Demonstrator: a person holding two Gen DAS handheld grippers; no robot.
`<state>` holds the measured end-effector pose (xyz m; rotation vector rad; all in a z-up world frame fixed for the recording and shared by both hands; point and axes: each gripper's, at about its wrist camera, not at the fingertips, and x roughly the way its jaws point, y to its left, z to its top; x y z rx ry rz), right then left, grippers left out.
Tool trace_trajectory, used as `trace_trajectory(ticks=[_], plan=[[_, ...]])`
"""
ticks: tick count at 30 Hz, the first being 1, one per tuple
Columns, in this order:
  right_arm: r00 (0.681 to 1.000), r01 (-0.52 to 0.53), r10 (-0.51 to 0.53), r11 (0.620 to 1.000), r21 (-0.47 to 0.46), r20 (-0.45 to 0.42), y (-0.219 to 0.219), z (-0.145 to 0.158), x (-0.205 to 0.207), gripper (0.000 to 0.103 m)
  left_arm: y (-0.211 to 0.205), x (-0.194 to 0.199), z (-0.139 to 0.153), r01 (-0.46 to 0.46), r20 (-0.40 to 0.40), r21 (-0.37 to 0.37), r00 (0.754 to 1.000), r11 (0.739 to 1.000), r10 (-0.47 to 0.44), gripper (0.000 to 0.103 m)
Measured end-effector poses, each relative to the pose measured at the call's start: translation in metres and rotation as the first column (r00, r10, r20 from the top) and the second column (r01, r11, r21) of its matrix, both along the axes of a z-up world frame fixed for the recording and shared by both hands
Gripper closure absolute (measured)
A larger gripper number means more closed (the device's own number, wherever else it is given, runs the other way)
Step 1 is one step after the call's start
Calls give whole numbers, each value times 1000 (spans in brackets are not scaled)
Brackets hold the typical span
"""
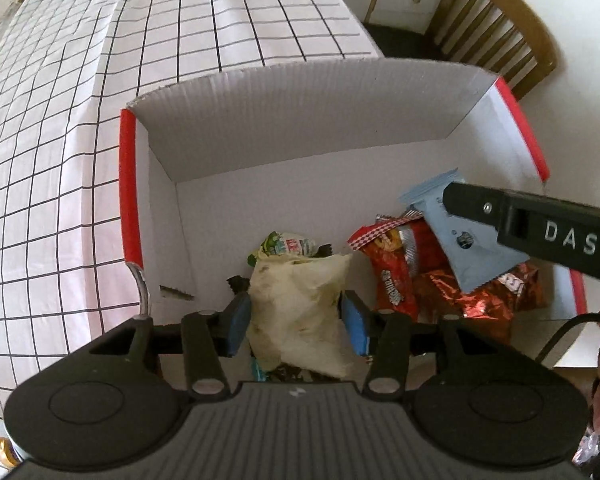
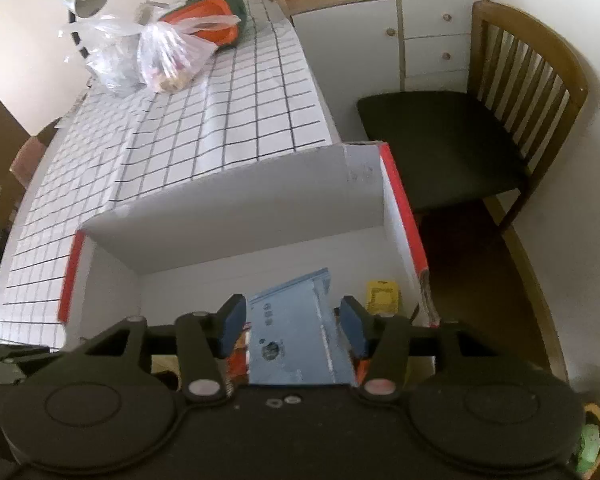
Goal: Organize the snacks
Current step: 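Open both tools to drop the blue pouch and pastry bag into the box, then move both tools back to the remaining snacks on the tablecloth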
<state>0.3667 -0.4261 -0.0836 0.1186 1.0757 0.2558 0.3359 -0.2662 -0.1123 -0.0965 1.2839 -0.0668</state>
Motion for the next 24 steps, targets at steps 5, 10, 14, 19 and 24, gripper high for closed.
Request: trace_trajectory(ticks=[5, 10, 14, 19, 24], plan=[[999, -32, 32, 999, 13, 26, 3, 13, -15, 47, 6, -11, 15, -3, 42, -30, 999, 1000, 4, 50], [997, -52, 50, 998, 34, 54, 7, 27, -30, 44, 15, -25, 32, -1, 91, -50, 996, 999, 6, 49], [995, -70, 67, 996, 49, 72, 13, 38, -42, 39, 25, -38, 45, 3, 130, -62, 991, 998, 5, 48], [992, -89, 83, 994, 64, 90, 23, 49, -57, 35, 41, -54, 61, 4, 188, -53, 982, 999, 6, 48], [989, -102, 92, 991, 84, 112, 35, 57, -72, 27, 65, -72, 77, 2, 244, -55, 970, 999, 12, 44]])
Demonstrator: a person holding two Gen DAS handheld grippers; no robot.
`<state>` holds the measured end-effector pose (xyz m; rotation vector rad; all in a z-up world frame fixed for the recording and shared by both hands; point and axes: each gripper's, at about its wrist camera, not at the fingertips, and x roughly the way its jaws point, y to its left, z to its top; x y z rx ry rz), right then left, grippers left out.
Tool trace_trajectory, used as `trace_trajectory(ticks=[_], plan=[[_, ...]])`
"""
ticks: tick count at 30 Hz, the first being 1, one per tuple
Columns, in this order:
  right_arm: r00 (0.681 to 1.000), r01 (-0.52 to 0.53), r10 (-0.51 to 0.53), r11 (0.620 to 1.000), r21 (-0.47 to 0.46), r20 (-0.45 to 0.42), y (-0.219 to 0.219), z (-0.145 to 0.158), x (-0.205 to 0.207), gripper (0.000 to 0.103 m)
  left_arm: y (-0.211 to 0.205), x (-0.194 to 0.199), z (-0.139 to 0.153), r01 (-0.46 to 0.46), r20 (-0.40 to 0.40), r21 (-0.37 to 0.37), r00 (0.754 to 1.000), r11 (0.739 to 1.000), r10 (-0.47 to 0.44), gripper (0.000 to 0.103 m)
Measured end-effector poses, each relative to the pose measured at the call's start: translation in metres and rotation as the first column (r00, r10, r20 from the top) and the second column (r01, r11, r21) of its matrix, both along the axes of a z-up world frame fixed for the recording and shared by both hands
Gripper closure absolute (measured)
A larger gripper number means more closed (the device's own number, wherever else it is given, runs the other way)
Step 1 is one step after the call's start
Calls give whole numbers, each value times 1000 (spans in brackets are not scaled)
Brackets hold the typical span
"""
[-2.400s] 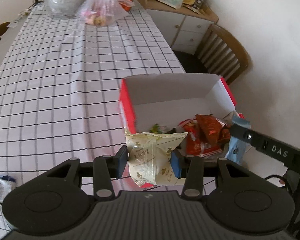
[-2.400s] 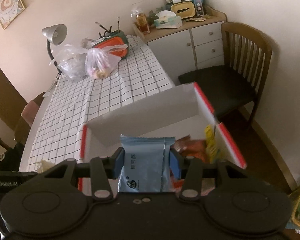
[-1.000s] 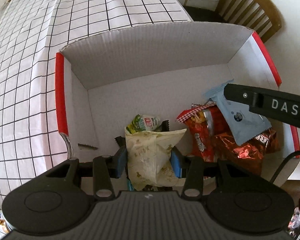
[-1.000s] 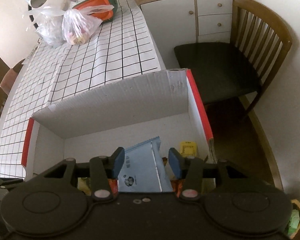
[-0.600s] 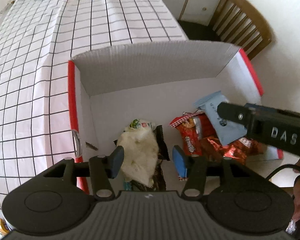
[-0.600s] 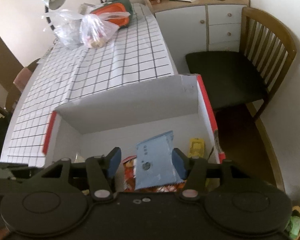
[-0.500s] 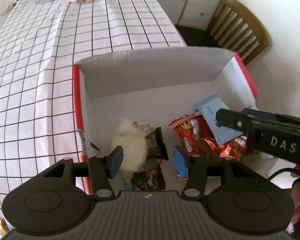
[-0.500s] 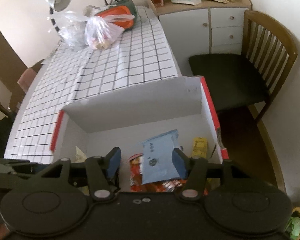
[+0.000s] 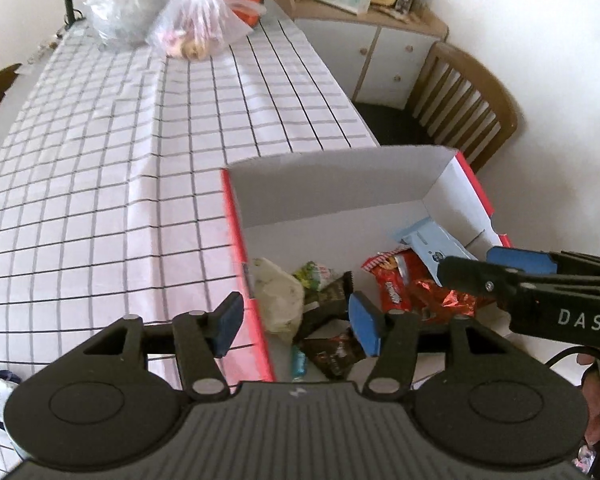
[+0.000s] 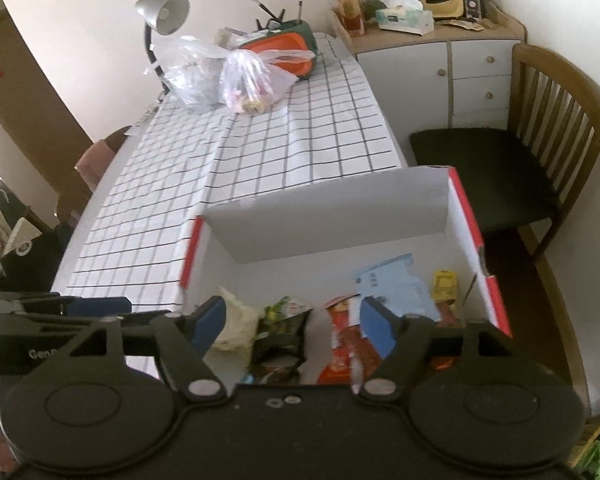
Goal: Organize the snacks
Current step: 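Move both tools back to the remaining snacks on the tablecloth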
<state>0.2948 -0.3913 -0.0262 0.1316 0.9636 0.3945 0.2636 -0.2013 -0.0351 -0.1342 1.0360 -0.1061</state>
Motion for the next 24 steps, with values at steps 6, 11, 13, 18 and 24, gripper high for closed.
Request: trace_trajectory(ticks=[6, 11, 13, 18, 24], plan=[[999, -19, 18, 999, 29, 28, 22, 10, -21, 21, 29, -21, 15, -15, 56, -13, 998, 1000, 15, 40], [997, -50, 48, 998, 35, 52, 48, 14, -40, 15, 57, -42, 24, -39, 99, -15, 994, 999, 40, 35], [997, -61, 58, 997, 42, 59, 59, 15, -47, 15, 70, -49, 26, -53, 112, -13, 992, 998, 54, 34], [994, -84, 79, 995, 62, 74, 86, 14, -62, 8, 101, -65, 27, -81, 124, -14, 989, 997, 82, 33], [990, -116, 110, 991, 69, 93, 124, 10, -81, 3, 145, -85, 23, -114, 119, -12, 986, 993, 114, 30]])
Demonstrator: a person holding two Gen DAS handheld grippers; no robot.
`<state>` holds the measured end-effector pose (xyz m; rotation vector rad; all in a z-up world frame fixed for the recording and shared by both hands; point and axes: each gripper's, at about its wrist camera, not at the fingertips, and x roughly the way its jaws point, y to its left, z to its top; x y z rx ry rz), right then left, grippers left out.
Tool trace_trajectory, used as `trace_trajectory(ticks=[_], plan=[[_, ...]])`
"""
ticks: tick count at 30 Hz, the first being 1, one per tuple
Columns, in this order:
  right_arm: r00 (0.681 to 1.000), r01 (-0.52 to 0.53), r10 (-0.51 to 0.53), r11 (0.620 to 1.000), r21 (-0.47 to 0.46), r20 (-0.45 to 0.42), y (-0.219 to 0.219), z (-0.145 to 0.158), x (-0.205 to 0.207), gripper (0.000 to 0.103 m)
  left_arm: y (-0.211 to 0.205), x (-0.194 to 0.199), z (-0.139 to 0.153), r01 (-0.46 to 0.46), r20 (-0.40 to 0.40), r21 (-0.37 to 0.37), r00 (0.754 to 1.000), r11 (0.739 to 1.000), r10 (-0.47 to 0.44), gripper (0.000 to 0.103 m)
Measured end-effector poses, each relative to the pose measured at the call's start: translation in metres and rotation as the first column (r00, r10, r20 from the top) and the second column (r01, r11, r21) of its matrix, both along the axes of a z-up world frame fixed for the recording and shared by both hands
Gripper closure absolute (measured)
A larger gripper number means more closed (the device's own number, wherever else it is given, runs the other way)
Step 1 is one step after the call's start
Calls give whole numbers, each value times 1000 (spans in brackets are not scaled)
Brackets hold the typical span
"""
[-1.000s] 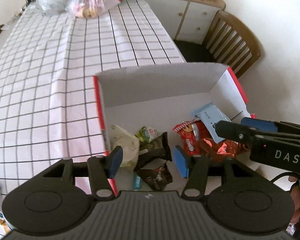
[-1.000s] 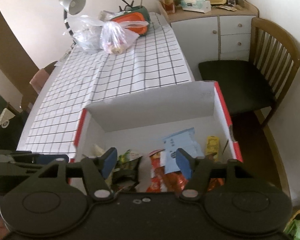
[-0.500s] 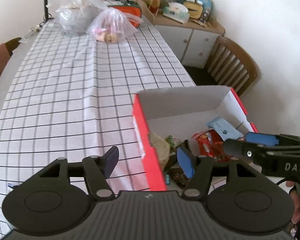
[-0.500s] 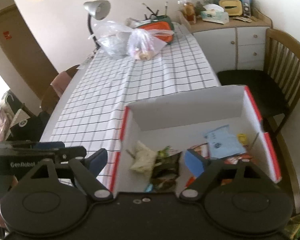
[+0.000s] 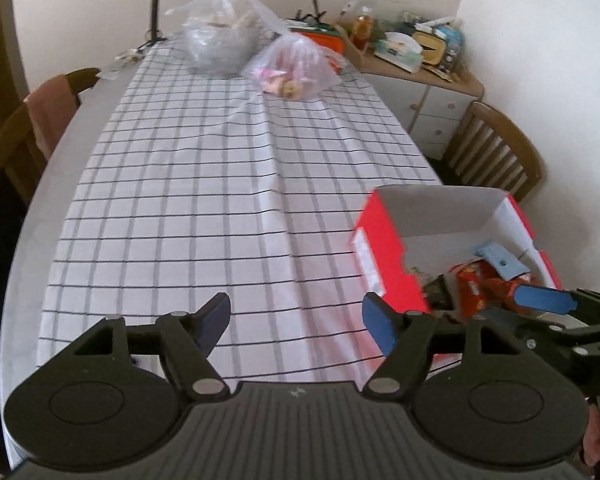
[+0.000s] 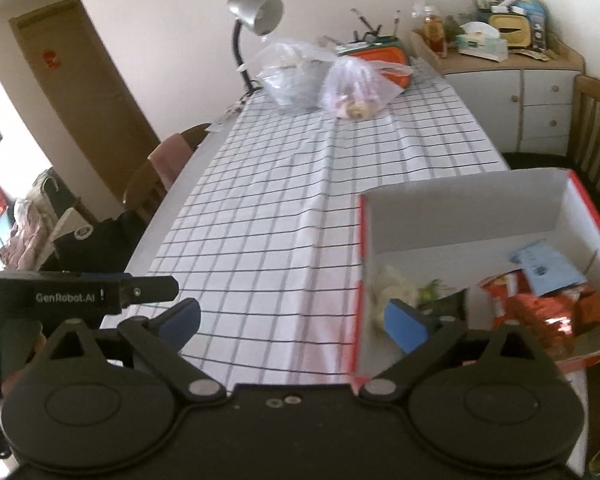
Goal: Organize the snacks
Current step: 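Move both tools back to the remaining snacks on the tablecloth, then grasp the yellow foil candy with the right tool while the left tool grasps the white-and-navy biscuit packet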
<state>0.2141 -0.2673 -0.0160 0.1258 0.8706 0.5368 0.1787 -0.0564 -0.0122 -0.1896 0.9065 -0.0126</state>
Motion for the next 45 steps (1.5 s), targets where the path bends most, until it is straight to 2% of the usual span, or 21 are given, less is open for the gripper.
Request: trace_trajectory(ticks=[6, 15, 22, 28, 36, 40, 45], plan=[[999, -33, 32, 999, -37, -15, 44, -15, -19, 1, 47, -16, -9, -35, -17, 2, 999, 999, 35, 29], [993, -75, 67, 994, -82, -93, 105, -46, -37, 1, 116, -34, -35, -72, -89, 33, 993, 997, 75, 29], [978, -156, 135, 979, -129, -161, 151, -70, -44, 1, 153, -29, -77, -74, -220, 25, 972, 997, 78, 29], [950, -259, 215, 948, -186, -224, 192, -93, -52, 1, 160, -21, -111, -60, -312, 22, 948, 998, 64, 29], [903, -381, 299, 890, -252, -309, 246, -121, -58, 2, 157, -3, -136, -35, -389, 90, 919, 995, 68, 29], [891, -401, 303, 875, -272, -339, 261, -134, -57, 6, 161, 2, -146, -39, -417, 80, 906, 996, 69, 29], [891, -398, 295, 872, -284, -344, 269, -142, -57, 10, 163, 5, -150, -53, -418, 64, 905, 997, 75, 29]])
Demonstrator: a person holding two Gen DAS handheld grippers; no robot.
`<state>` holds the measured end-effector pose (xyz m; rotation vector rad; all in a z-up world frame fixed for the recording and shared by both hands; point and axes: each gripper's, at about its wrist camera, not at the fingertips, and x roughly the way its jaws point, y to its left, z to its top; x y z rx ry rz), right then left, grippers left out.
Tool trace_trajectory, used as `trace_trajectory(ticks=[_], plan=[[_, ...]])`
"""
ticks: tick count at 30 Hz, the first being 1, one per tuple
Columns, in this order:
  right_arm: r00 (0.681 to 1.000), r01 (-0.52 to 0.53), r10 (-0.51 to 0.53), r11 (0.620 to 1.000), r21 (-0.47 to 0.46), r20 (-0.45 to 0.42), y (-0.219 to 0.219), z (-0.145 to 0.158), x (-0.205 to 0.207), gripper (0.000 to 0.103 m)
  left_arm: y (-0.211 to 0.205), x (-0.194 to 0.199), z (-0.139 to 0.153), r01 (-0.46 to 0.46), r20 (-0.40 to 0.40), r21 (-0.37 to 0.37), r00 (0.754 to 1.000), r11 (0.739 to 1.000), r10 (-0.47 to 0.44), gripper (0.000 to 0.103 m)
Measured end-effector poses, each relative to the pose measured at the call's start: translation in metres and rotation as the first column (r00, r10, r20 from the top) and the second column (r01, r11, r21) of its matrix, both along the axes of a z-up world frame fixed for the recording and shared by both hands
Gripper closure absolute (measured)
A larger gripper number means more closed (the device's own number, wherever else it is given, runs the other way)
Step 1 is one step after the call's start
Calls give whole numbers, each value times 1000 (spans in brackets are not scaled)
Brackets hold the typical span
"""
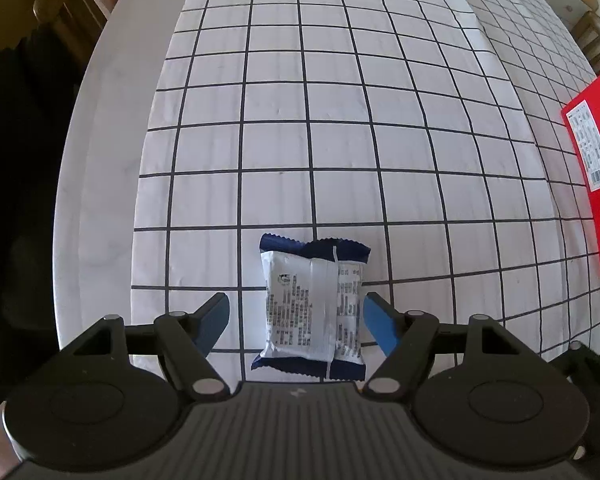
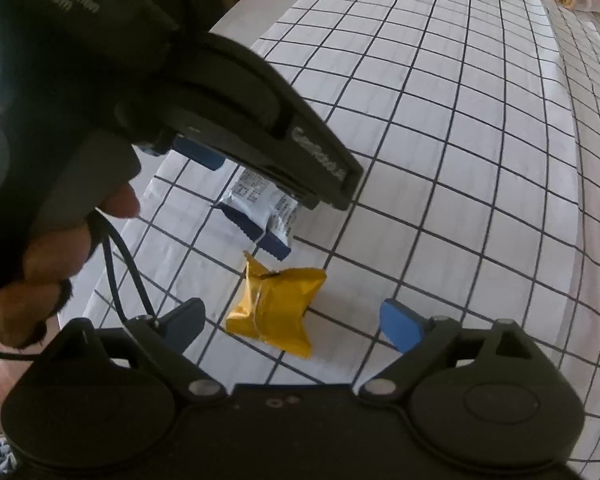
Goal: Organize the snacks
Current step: 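Grasp the yellow foil candy with the right tool while the left tool grasps the white-and-navy biscuit packet, then carry the yellow candy and biscuit packet over the red box with both tools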
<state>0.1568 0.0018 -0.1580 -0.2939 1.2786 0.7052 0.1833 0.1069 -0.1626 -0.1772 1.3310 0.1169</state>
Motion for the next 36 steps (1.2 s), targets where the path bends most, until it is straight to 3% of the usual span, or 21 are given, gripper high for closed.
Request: trace_trajectory(ticks=[9, 11, 15, 19, 28, 36], plan=[[999, -43, 44, 998, -42, 8, 15, -11, -10, 28, -5, 6, -10, 12, -32, 4, 999, 1000, -11, 30], [999, -41, 41, 998, -49, 10, 16, -12, -11, 36, -4, 8, -12, 9, -33, 10, 999, 1000, -8, 31], [999, -35, 36, 998, -49, 23, 16, -10, -13, 47, -3, 7, -13, -2, -34, 10, 999, 1000, 2, 37], [1000, -21, 21, 999, -27, 12, 11, -9, -15, 62, -2, 5, -9, -20, -25, -4, 1000, 1000, 20, 53], [997, 73, -73, 997, 11, 3, -18, -3, -2, 71, 7, -3, -5, -72, -5, -11, 997, 997, 72, 58], [976, 216, -217, 972, 90, 7, -67, 15, 11, 77, 12, -13, 19, -99, 38, -49, 994, 994, 101, 58]])
